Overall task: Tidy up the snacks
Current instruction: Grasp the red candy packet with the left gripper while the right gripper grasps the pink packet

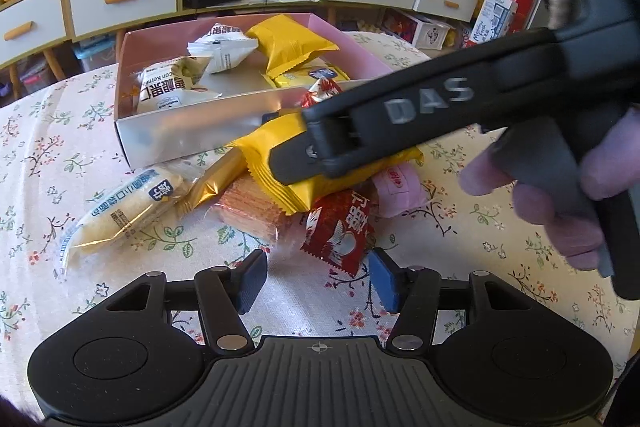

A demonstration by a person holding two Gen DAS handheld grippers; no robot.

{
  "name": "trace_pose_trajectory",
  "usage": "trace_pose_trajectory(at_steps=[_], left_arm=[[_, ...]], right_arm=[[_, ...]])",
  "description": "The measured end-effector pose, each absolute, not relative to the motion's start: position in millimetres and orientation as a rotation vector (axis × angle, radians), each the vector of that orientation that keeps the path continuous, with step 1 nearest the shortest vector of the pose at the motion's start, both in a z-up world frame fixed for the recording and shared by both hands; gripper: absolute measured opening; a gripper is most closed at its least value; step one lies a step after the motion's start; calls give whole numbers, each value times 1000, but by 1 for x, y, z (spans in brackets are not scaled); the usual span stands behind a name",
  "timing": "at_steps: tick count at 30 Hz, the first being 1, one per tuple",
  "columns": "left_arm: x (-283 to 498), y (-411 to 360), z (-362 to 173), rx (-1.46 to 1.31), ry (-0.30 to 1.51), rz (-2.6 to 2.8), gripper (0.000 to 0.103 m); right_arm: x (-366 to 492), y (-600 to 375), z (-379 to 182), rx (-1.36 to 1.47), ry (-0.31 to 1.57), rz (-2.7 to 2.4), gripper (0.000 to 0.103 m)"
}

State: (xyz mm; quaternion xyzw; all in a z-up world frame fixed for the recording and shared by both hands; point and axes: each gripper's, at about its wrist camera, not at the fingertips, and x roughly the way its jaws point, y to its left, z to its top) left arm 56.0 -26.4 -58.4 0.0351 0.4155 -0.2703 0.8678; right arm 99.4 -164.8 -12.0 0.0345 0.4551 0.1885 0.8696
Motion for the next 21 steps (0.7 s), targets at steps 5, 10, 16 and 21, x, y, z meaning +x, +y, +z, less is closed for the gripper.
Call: trace_pose_trajectory(at_steps=[5, 10, 16, 21], left_arm=[[55, -29, -57, 71, 863, -575, 53], [57, -33, -53, 64, 853, -588, 43], [61, -42, -53, 66, 852, -597, 43], [66, -50, -58, 64, 874, -575, 43]], right_arm=[[101, -167, -12, 121, 974, 384, 87], [96, -173, -6, 114, 963, 388, 76], [96, -192, 1, 163, 946, 374, 61], [97, -211, 4, 176, 944, 350, 27]])
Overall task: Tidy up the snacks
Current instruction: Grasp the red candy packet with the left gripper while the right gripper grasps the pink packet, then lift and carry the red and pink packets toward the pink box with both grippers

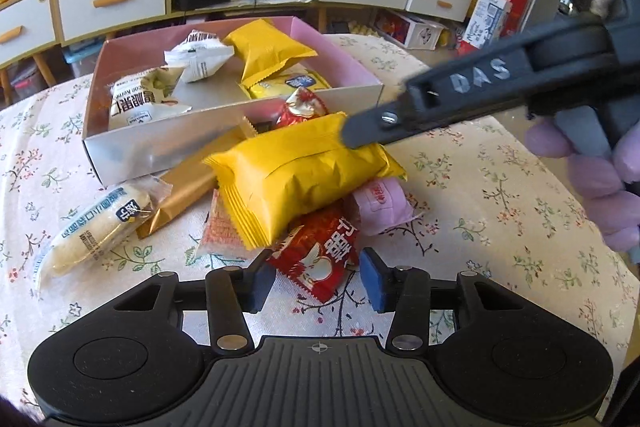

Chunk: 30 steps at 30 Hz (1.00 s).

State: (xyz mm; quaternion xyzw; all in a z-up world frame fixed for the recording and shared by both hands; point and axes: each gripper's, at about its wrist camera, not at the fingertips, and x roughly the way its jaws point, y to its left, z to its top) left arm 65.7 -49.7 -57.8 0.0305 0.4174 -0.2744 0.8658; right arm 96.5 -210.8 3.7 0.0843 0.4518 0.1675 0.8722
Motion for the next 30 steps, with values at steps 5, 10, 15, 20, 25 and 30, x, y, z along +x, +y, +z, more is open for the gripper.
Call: trace_pose_trajectory(at_steps=[5, 10, 15, 20, 25, 30], left_arm=[[74, -55, -61, 19, 884, -543, 43], [80, -59, -62, -32, 895, -523, 41], [78, -65, -60, -16, 896, -508, 34], [75, -65, -59, 14, 904, -516, 31], [67, -58, -58, 36, 910, -525, 31], [56, -47, -55, 49, 920, -538, 31]], right_arm=[[95, -224, -1, 179, 971, 350, 26], [92, -226, -3, 153, 967, 375, 33], [91, -231, -8, 145, 997, 379, 54], [91, -225, -19, 98, 1056, 377, 59], [95, -213, -31, 37, 1059, 329, 40], [90, -213, -26, 13, 1051, 329, 32]])
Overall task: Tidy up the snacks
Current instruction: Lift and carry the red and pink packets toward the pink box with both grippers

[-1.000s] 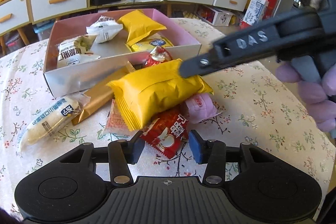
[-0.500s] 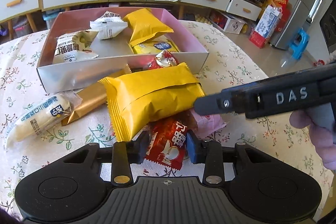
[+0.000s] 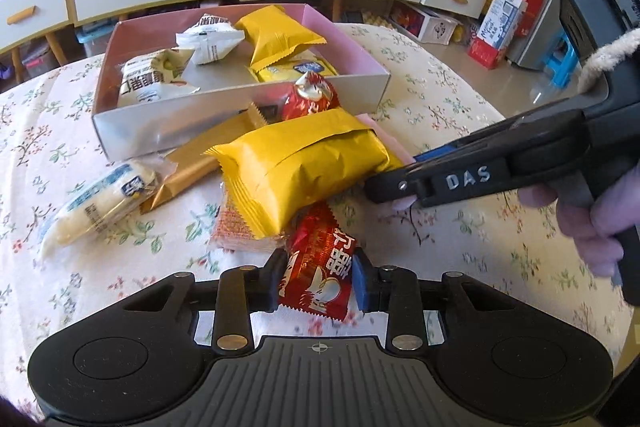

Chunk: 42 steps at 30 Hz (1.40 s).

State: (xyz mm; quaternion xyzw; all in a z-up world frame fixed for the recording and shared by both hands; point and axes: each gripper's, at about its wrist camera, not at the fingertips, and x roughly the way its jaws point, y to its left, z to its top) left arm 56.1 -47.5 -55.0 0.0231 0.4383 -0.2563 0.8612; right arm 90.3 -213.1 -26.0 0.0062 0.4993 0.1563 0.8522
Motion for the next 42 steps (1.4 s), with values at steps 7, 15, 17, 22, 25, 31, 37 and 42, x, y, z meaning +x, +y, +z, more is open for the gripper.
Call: trace_pose_trajectory(at_steps=[7, 15, 17, 22, 25, 31, 37, 42], left_arm=[[38, -40, -50, 78, 927, -584, 31], [20, -34, -53, 156, 958, -626, 34], [15, -30, -54, 166, 954, -614, 35], [0, -26, -51, 237, 904, -607, 45], [-6, -24, -47, 281, 840, -606, 54], [-11, -28, -40, 308, 783, -650, 56], [-9, -37, -51, 394, 856, -601, 50], [-3, -26, -52, 341, 881, -549, 30]], right_arm=[[76, -220, -22, -4, 1050, 321, 30], [59, -230, -15, 2, 1037, 320, 30], [56, -231, -18, -4, 1052, 322, 30], [49, -230, -24, -27, 1075, 315, 31], [46, -230, -24, -31, 1074, 318, 35], [44, -225, -21, -75, 1022, 331, 45], [47, -222, -27, -104, 1022, 315, 41], [48, -224, -27, -118, 1023, 294, 30]])
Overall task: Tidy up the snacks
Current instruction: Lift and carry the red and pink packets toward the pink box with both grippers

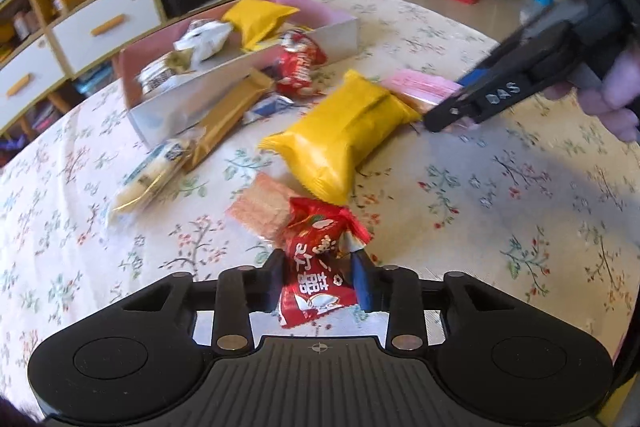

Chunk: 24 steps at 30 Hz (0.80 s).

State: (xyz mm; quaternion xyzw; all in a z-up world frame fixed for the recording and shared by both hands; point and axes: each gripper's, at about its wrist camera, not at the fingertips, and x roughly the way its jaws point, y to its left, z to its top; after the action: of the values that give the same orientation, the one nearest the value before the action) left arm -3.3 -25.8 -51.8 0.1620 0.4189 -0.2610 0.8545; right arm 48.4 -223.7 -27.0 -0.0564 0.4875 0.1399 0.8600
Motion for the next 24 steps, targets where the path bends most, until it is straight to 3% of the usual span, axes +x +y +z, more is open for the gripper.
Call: trace_pose_trajectory(at_steps=[24], left_arm=[[22, -21, 0, 208, 794, -507, 26]], right_arm=[[59, -240, 25, -3, 891, 285, 29]])
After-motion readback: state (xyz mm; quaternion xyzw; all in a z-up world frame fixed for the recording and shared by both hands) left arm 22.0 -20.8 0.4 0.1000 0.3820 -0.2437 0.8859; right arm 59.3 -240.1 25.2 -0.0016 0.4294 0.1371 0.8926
